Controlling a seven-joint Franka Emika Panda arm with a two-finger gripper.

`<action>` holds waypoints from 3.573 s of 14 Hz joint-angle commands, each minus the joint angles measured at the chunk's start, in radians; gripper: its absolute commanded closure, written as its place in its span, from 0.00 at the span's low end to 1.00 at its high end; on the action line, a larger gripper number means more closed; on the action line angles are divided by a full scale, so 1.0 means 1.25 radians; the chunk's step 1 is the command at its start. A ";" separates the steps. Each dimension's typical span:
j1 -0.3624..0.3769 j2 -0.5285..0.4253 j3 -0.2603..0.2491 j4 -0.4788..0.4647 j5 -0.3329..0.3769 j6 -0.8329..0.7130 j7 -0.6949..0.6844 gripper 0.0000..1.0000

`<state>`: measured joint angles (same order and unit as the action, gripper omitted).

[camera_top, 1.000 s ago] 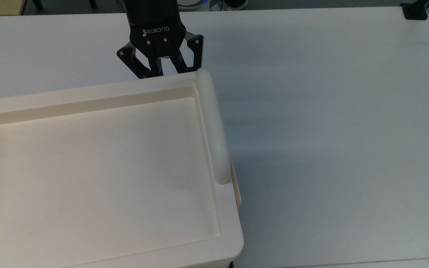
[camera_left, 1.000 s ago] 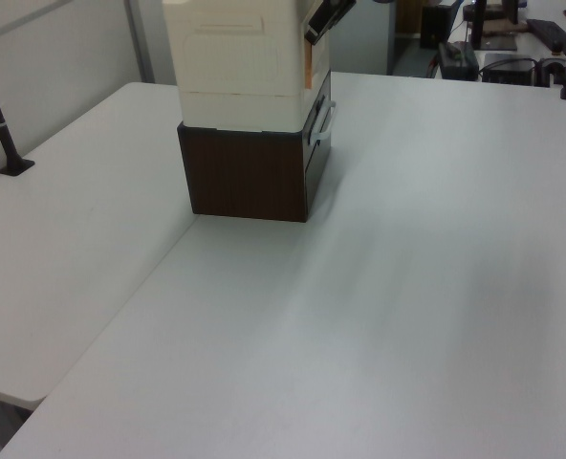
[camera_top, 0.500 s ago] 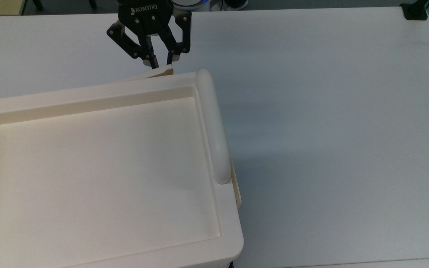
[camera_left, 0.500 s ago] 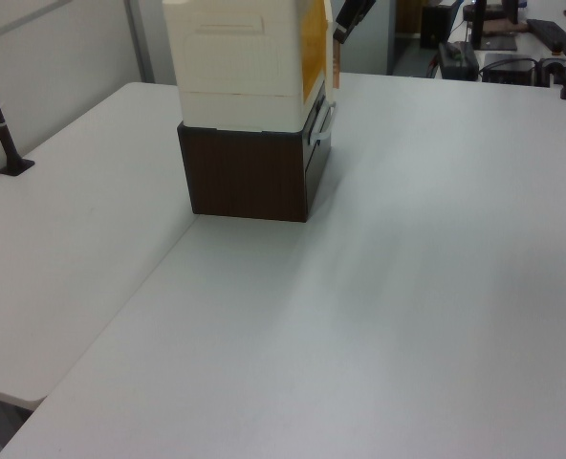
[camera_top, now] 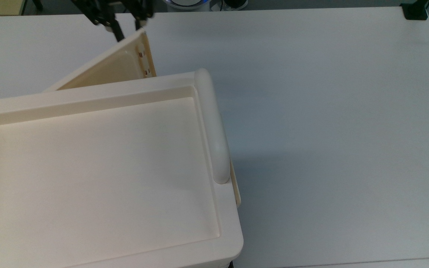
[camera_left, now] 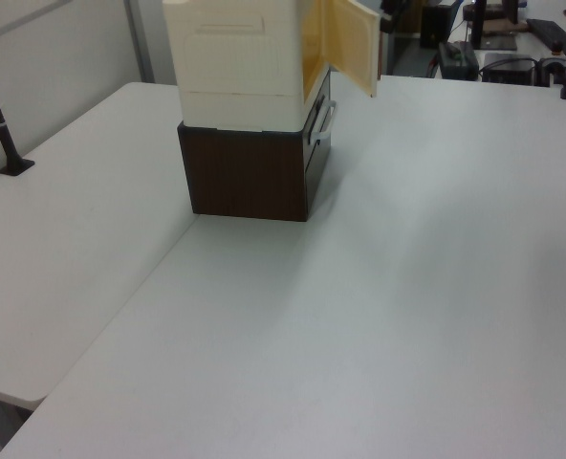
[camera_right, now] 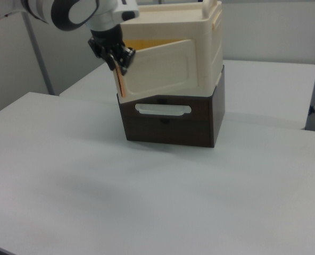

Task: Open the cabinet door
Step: 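Pull the door edge outward, swinging the door open on its hinge, then release the door and withdraw the gripper away from the cabinet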

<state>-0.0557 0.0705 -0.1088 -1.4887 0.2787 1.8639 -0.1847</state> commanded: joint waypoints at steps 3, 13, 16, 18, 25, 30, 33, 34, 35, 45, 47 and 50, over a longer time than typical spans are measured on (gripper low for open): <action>-0.110 -0.048 -0.031 -0.026 -0.003 -0.121 -0.127 0.00; -0.128 -0.064 -0.147 0.034 -0.028 -0.145 -0.102 0.00; -0.093 -0.049 -0.101 0.058 -0.006 -0.077 0.031 0.00; -0.088 -0.033 -0.076 0.053 -0.012 -0.035 0.059 0.00; -0.098 0.017 -0.061 0.029 -0.072 -0.004 -0.017 0.00; -0.127 -0.018 -0.068 0.036 -0.083 -0.040 -0.020 0.00; -0.125 -0.066 -0.062 0.052 -0.221 -0.154 -0.017 0.00; -0.119 -0.078 -0.059 0.052 -0.229 -0.172 -0.014 0.00; -0.108 -0.098 -0.055 0.051 -0.229 -0.183 -0.006 0.00; 0.148 -0.082 -0.049 -0.015 -0.224 -0.251 0.186 0.00; 0.148 -0.058 -0.049 -0.021 -0.223 -0.210 0.147 0.00; 0.148 -0.040 -0.049 -0.024 -0.230 -0.182 0.140 0.00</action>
<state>0.1189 0.0171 -0.1616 -1.5038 0.0145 1.6035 0.0174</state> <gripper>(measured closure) 0.000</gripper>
